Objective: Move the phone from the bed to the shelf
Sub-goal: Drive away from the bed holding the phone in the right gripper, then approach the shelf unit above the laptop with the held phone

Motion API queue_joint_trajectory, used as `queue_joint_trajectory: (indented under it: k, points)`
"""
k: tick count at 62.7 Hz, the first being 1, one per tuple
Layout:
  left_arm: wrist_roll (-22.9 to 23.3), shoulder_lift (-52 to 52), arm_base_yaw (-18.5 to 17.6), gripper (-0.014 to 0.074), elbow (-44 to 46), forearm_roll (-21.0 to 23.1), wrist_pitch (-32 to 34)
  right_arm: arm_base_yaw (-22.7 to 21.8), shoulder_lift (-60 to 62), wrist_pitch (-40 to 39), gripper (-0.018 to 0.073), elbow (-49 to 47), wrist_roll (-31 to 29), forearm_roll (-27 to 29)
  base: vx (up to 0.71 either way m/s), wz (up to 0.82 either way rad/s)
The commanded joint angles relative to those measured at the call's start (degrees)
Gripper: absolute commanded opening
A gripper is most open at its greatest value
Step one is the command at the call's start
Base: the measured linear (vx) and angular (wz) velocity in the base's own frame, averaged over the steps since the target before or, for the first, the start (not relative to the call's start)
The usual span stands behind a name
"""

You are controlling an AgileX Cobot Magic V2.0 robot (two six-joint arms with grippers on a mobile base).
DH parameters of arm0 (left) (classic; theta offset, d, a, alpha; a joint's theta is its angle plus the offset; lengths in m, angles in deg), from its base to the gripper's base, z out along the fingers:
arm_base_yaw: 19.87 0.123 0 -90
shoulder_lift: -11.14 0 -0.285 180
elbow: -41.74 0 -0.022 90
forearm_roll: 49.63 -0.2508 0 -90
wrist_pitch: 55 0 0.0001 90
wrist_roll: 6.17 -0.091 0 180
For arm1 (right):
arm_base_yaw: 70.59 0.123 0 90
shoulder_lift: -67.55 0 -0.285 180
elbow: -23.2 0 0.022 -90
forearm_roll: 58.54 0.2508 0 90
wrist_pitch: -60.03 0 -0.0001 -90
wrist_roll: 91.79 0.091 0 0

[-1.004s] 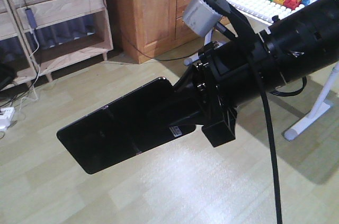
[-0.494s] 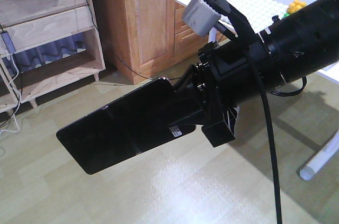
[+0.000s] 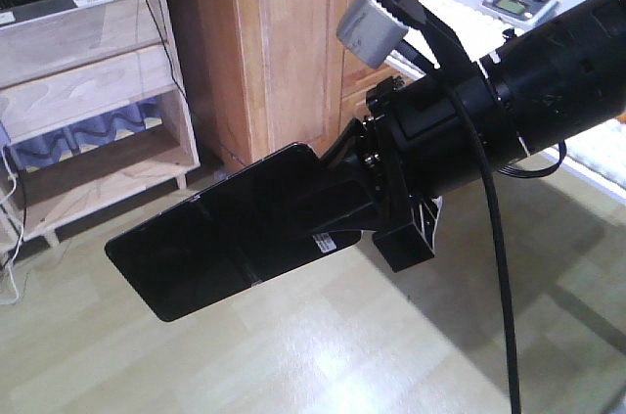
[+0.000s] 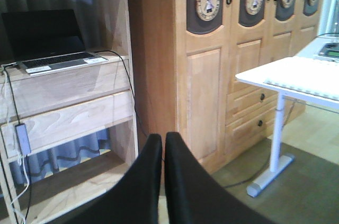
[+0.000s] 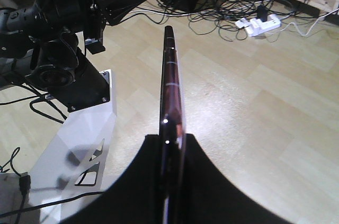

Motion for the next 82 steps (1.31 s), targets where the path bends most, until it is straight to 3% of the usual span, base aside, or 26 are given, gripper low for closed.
queue_joint_trajectory:
  k: [1,82]
  points:
    - [0.5,-0.3,-0.3,0.0001,1.4,0.6,4.2,0.1,2.1,2.4,-0.0002,-1.5,0.0,4.6,0.50,0.09]
    - [0.5,-0.3,-0.3,0.0001,1.4,0.6,4.2,0.1,2.1,2.4,-0.0002,-1.5,0.0,4.7,0.46,0.31]
